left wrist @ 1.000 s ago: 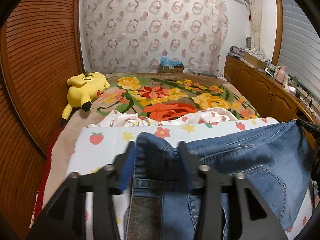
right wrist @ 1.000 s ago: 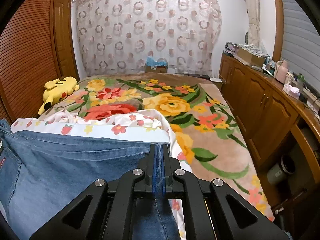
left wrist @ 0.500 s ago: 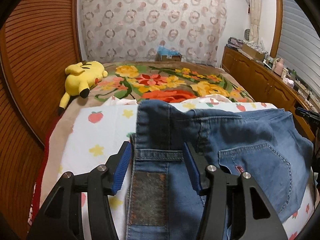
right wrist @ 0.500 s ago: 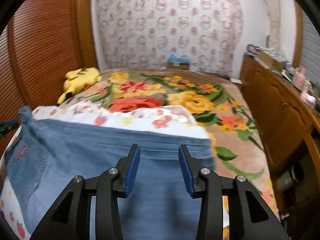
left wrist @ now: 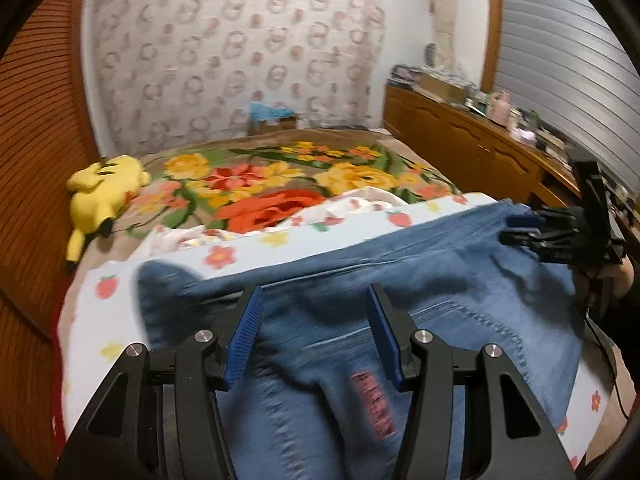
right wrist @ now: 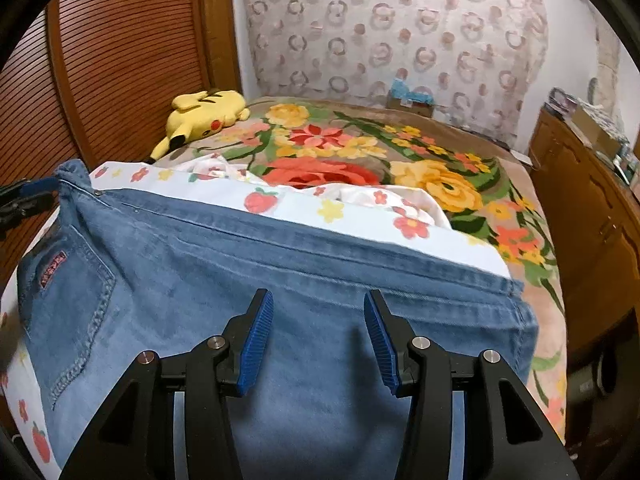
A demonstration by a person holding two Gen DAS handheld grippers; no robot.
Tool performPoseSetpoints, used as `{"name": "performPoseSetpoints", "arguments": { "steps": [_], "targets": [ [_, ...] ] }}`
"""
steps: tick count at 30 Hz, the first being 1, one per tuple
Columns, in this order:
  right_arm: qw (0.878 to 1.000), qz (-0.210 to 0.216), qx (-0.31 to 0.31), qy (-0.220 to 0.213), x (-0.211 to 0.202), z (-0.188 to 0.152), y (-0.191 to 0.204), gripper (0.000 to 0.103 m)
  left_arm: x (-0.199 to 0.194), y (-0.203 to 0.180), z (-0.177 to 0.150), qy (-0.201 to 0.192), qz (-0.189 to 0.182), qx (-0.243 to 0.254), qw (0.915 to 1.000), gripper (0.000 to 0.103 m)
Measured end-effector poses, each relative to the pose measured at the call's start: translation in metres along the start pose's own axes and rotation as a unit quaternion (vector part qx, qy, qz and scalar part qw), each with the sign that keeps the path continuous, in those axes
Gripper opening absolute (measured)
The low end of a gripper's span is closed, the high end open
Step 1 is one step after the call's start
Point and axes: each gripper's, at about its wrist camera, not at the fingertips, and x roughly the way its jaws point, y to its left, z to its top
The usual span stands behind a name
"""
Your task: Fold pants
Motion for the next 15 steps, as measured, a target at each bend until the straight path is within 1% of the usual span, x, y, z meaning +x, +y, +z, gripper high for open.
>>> {"name": "performPoseSetpoints", "arguments": {
  "steps": [2,4,5,6,9,15],
  "targets": [
    [1.0,0.006,-0.012,0.001,0.004,0.007,0.002,0.05,0.008,-0.006,0.004,0.003,-0.009,0.005,0.9999,0.055],
    [1.0,0.01,-0.024,0.003,0.014,0.013,0.004,0.05,0.015,-0.011,0.006,0.004,-0.021,0.007,0.9997,0.063],
    [1.0,0.014,-0.028,0.003,0.019,0.012,0.005,0.051,0.016,-0.014,0.006,0.001,-0.025,0.007,0.9997,0.073],
    [0.999,0.019,-0.033,0.005,0.023,0.015,0.007,0.052,0.017,-0.016,0.007,-0.001,-0.028,0.007,0.9996,0.077],
    [0.999,0.035,-0.039,0.01,0.037,0.019,0.009,0.052,0.019,-0.019,0.007,-0.007,-0.026,0.009,0.9996,0.081],
    [0.996,0.065,-0.059,0.025,0.063,0.031,0.016,0.052,0.021,-0.017,0.004,-0.01,-0.02,0.01,0.9997,0.081]
  ]
}}
